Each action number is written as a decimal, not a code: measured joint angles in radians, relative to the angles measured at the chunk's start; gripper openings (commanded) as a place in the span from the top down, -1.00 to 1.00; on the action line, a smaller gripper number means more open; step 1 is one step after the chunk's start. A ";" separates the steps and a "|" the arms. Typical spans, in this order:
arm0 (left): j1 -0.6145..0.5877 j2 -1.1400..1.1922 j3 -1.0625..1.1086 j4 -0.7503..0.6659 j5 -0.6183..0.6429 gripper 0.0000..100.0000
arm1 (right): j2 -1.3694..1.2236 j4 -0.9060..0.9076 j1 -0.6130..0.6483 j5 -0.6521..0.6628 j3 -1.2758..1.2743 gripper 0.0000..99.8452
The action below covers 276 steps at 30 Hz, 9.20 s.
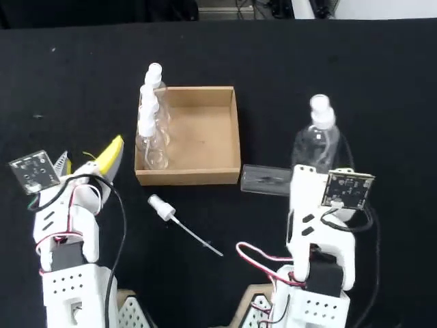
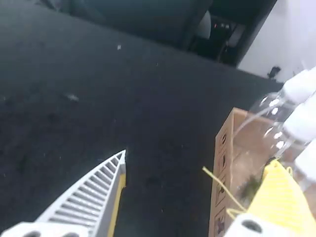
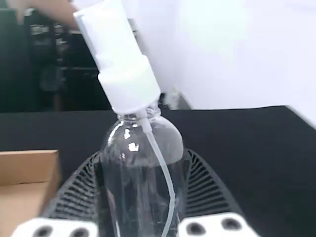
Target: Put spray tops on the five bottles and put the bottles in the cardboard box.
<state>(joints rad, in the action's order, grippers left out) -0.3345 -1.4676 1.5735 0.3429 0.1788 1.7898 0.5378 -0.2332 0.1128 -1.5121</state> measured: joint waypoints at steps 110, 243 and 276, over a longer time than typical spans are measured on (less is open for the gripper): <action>0.057 0.000 0.103 -0.126 -0.060 0.25 | -2.338 -1.972 -0.430 0.020 0.460 0.58; 0.057 0.000 0.104 -0.126 -0.072 0.25 | -1.290 -0.939 -0.089 -0.023 0.356 0.98; -0.074 0.000 0.109 -0.232 -0.072 0.73 | -1.639 -0.667 0.370 -0.236 0.787 0.98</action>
<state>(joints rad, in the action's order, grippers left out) -0.4081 -1.4676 1.6824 0.1112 0.1066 0.1511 -0.1297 0.1366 -0.1235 -0.7250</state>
